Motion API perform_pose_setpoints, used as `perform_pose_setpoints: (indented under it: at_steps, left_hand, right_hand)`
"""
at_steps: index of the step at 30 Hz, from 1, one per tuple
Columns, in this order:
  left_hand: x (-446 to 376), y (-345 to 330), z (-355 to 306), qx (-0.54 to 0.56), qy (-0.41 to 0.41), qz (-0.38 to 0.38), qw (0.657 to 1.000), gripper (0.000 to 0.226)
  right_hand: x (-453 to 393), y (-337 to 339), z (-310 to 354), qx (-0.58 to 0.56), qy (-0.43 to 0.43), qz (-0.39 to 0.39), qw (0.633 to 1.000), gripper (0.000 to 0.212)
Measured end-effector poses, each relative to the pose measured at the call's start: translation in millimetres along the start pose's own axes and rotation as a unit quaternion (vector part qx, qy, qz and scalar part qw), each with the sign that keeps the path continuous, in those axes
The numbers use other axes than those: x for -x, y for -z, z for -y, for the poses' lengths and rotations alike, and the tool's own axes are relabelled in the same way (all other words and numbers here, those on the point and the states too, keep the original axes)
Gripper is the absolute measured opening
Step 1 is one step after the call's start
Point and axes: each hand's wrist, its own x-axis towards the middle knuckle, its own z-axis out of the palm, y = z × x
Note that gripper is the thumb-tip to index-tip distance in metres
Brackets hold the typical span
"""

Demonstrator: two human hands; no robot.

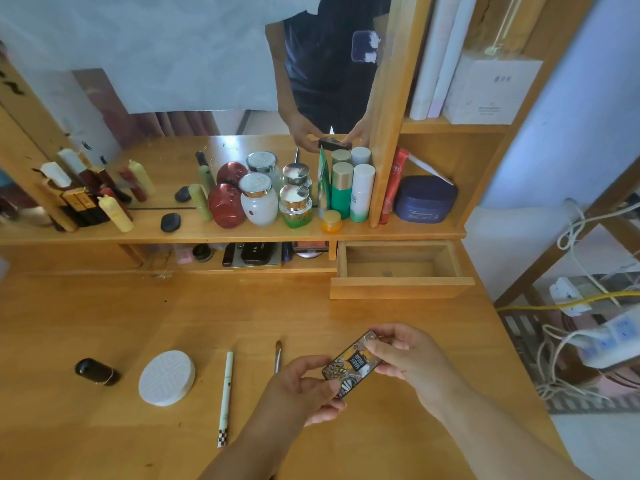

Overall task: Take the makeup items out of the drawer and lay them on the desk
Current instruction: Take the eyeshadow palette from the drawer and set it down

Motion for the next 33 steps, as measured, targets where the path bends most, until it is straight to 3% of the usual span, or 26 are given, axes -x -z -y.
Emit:
perform_pose_setpoints:
  at_steps: [4, 10, 13, 17, 23, 29, 33]
  left_hand:
    - [3.8, -2.8, 4.6, -0.161, -0.059, 0.040, 0.984, 0.044]
    - [1.4, -1.4, 3.8, -0.451, -0.180, -0.002, 0.874, 0.035]
    - [-0.6, -2.7, 0.6, -0.529, -0.227, -0.006, 0.818, 0.063]
    - [-4.9, -4.4, -1.8, -0.578, -0.273, 0.053, 0.767, 0.105]
    - [-6.8, -8.1, -5.8, -0.576, -0.238, 0.087, 0.777, 0.103]
    - [-10.0, -3.6, -8.1, -0.543, -0.211, 0.091, 0.808, 0.095]
    - [-10.3, -5.2, -6.6, -0.530, -0.176, 0.116, 0.821, 0.109]
  right_hand:
    - [-4.2, -3.7, -2.6, -0.005, -0.009, -0.020, 1.000, 0.012]
    - [-7.4, -9.3, -3.1, 0.034, -0.025, 0.017, 0.999, 0.007]
    - [-7.8, -8.2, -2.5, 0.047, -0.022, 0.030, 0.998, 0.007]
    - [-5.2, -8.2, -5.2, 0.098, -0.026, 0.084, 0.991, 0.012]
    - [-1.9, -7.2, -16.6, 0.113, -0.054, 0.151, 0.981, 0.044]
    - [8.5, 0.2, -22.9, 0.164, -0.057, 0.249, 0.953, 0.106]
    - [19.3, -2.1, -22.3, 0.258, -0.025, 0.244, 0.935, 0.120]
